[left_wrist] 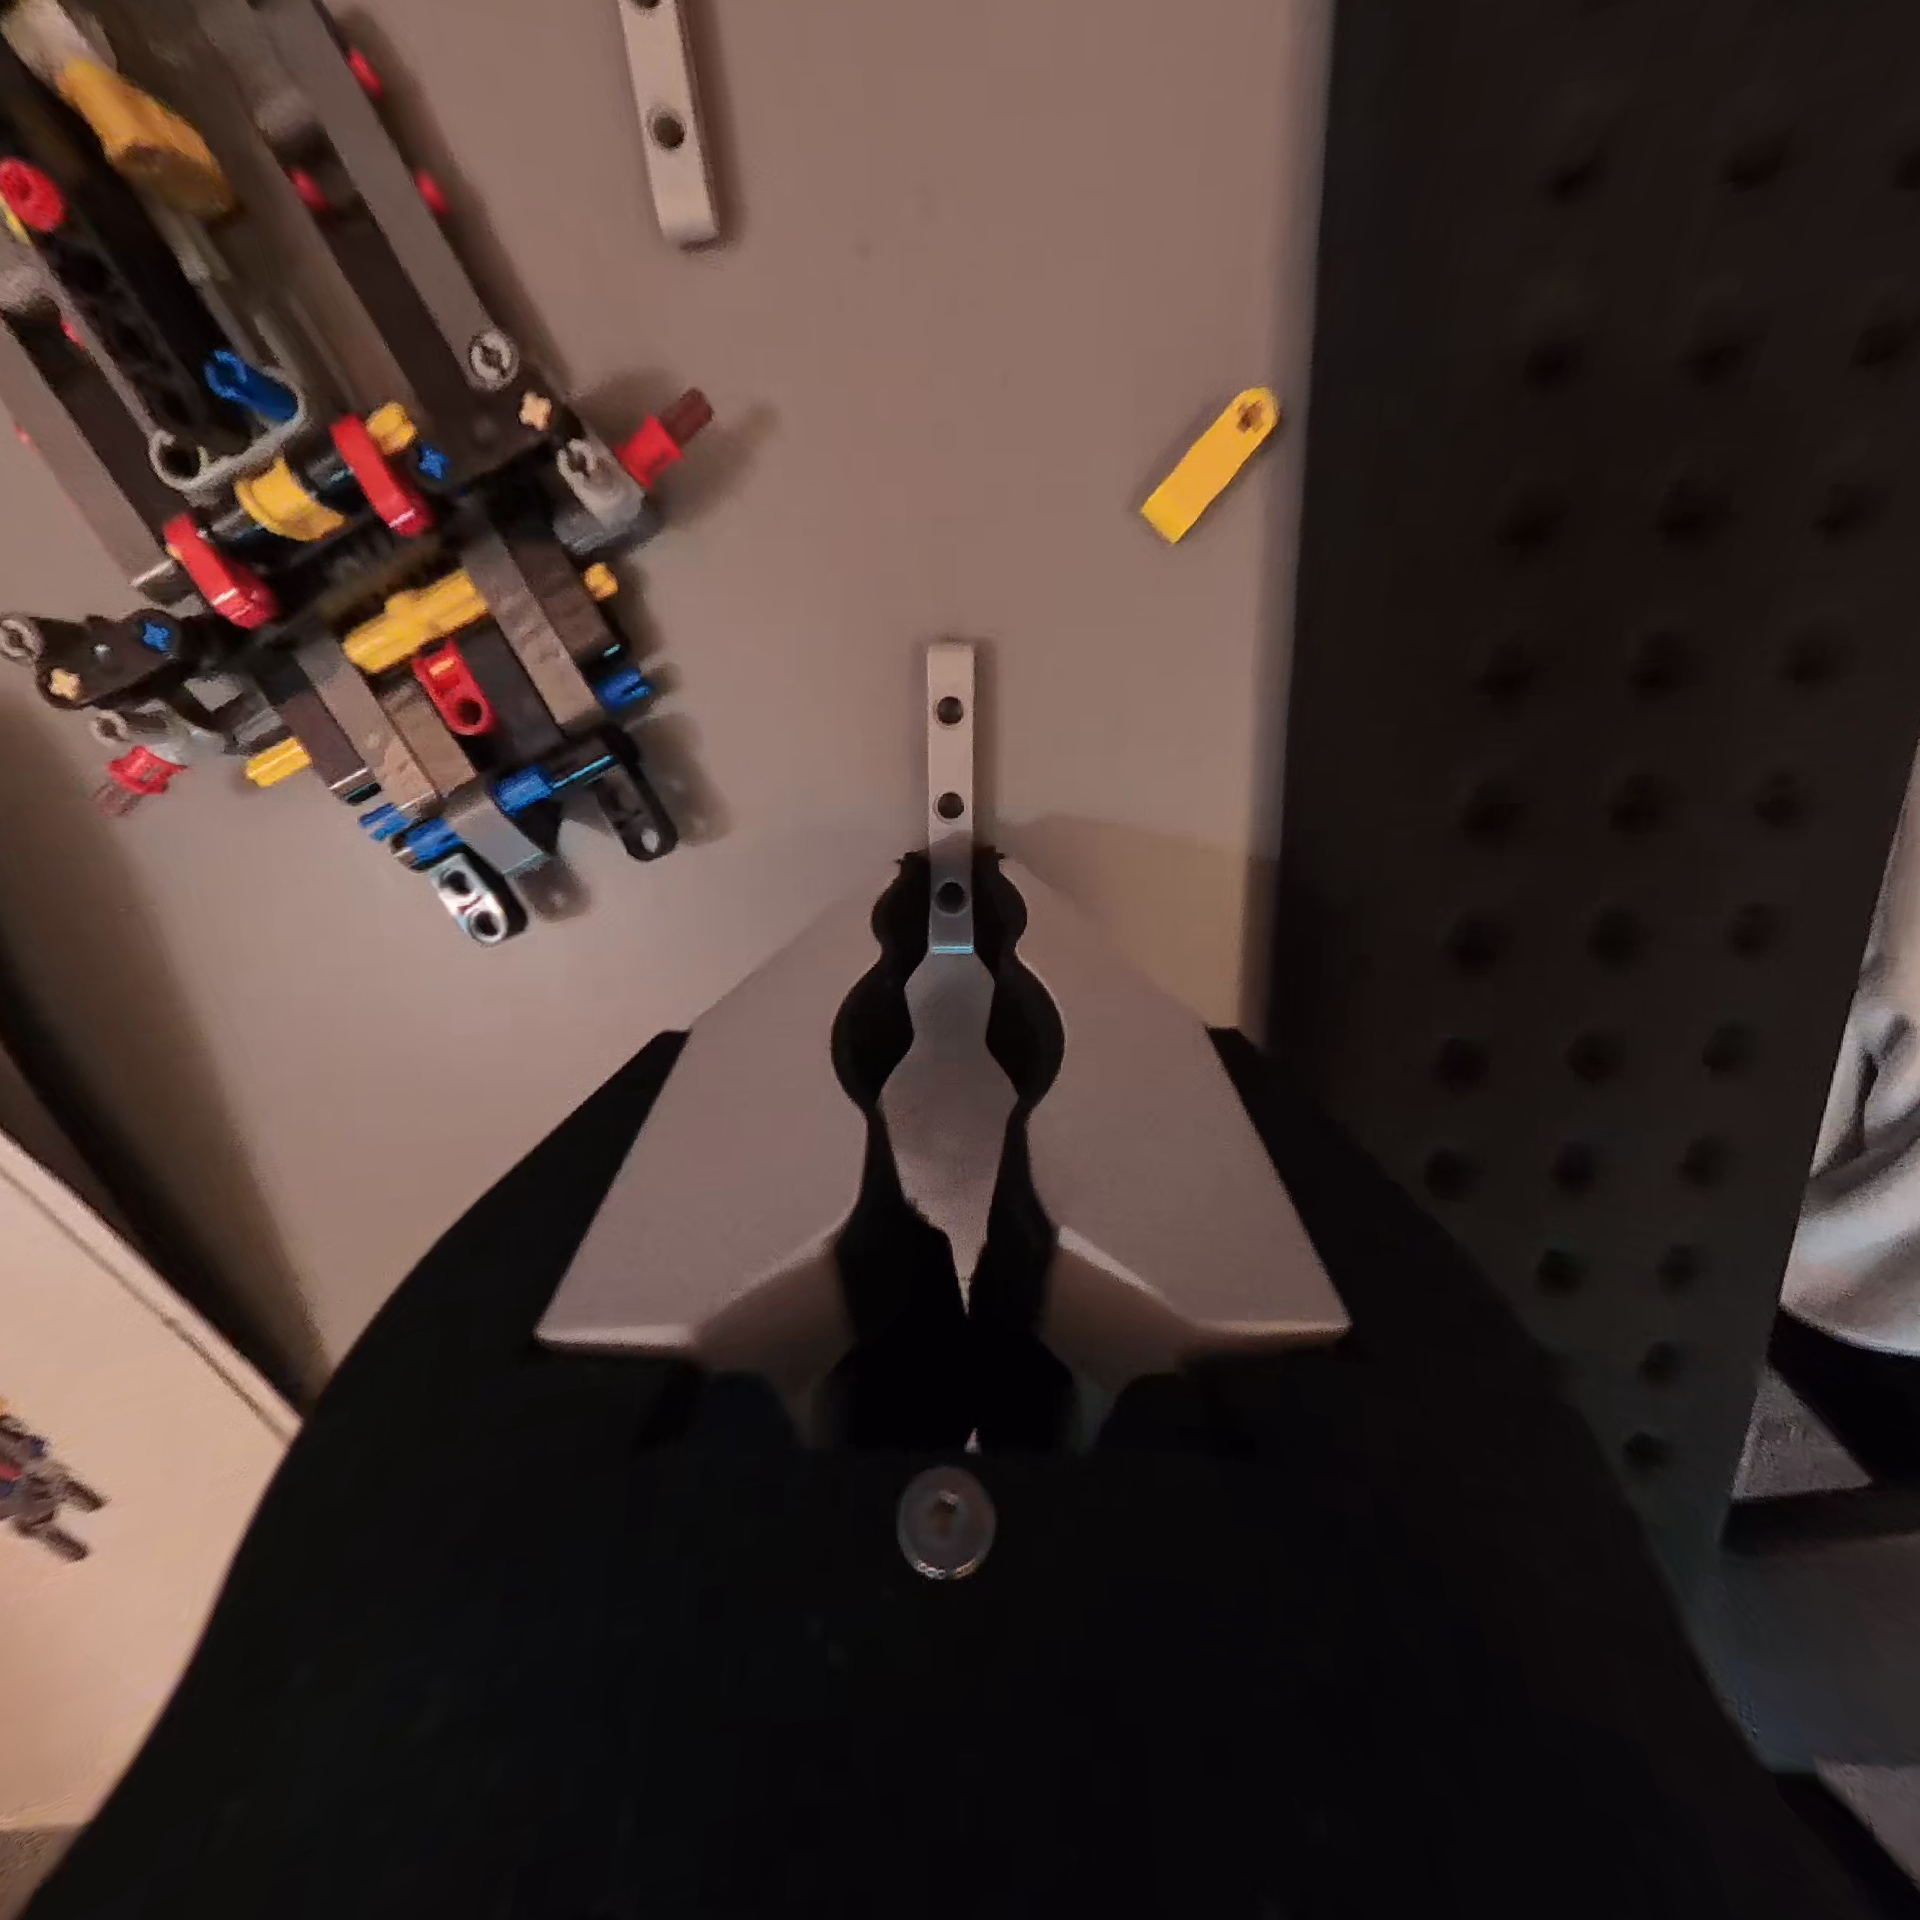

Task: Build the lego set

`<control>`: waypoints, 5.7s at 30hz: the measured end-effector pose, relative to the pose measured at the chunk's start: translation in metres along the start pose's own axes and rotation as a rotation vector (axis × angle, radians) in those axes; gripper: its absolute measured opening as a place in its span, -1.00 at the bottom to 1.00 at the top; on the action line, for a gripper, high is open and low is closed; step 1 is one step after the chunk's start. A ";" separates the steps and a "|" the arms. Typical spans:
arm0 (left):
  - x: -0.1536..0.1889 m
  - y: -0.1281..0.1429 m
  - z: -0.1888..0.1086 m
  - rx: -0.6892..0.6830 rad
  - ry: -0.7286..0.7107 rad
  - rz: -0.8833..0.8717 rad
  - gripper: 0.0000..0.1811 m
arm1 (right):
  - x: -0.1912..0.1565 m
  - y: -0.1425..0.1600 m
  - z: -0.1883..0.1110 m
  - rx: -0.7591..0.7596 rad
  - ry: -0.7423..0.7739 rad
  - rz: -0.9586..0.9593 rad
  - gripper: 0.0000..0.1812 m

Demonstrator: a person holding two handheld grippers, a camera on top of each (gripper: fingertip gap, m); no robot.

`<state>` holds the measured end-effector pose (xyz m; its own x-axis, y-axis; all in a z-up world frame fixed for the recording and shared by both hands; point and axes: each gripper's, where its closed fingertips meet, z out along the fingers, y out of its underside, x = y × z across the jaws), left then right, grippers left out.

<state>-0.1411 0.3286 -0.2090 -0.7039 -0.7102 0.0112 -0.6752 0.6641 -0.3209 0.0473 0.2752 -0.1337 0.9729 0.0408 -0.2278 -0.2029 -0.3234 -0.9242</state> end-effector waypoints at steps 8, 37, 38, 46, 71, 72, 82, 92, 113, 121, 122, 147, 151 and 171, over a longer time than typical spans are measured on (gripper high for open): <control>0.002 -0.013 -0.008 0.196 -0.043 -0.093 -0.77 | -0.102 0.031 0.039 -0.334 -0.380 -0.221 -0.93; 0.010 0.002 -0.010 0.423 -0.214 -0.119 -0.85 | -0.143 0.063 0.065 -0.715 -0.582 -0.399 -0.78; 0.009 0.002 -0.010 0.418 -0.219 -0.123 -0.85 | -0.146 0.065 0.062 -0.689 -0.605 -0.364 -0.78; -0.007 0.006 -0.024 0.441 -0.193 -0.252 -0.84 | -0.151 0.078 0.076 -0.517 -0.446 -0.759 -0.96; 0.017 0.008 -0.011 0.390 -0.003 -0.397 -0.82 | -0.142 0.074 0.077 -0.305 -0.324 -1.405 -0.93; 0.014 0.007 -0.008 0.387 -0.016 -0.401 -0.82 | -0.139 0.075 0.077 -0.284 -0.295 -1.484 -0.92; 0.008 -0.008 -0.002 0.401 -0.038 -0.386 -0.87 | -0.138 0.080 0.076 -0.240 -0.308 -1.519 -0.92; 0.005 -0.007 0.001 0.331 -0.179 -0.199 -0.94 | -0.161 0.077 0.059 -0.406 -0.582 -0.901 -0.71; -0.018 0.007 -0.004 0.376 -0.190 -0.226 -0.90 | -0.146 0.087 0.083 -0.591 -0.650 -0.872 -0.92; -0.019 0.006 -0.003 0.415 -0.151 -0.212 -0.94 | -0.144 0.085 0.087 -0.625 -0.616 -0.846 -0.92; -0.019 0.006 -0.003 0.417 -0.151 -0.223 -0.94 | -0.144 0.085 0.087 -0.627 -0.609 -0.843 -0.92; -0.013 0.007 -0.004 0.417 -0.139 -0.220 -0.94 | -0.158 0.084 0.098 -0.627 -0.608 -0.810 -0.75; -0.013 0.007 -0.004 0.422 -0.123 -0.233 -0.94 | -0.157 0.085 0.098 -0.669 -0.626 -0.778 -0.75; -0.014 0.008 -0.003 0.469 -0.144 -0.329 -0.94 | -0.159 0.085 0.099 -0.601 -0.597 -0.684 -0.75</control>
<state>-0.1373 0.3446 -0.2085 -0.4148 -0.9077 0.0632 -0.6607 0.2527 -0.7068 -0.1356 0.3345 -0.2067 0.6150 0.7884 0.0156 0.6067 -0.4604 -0.6480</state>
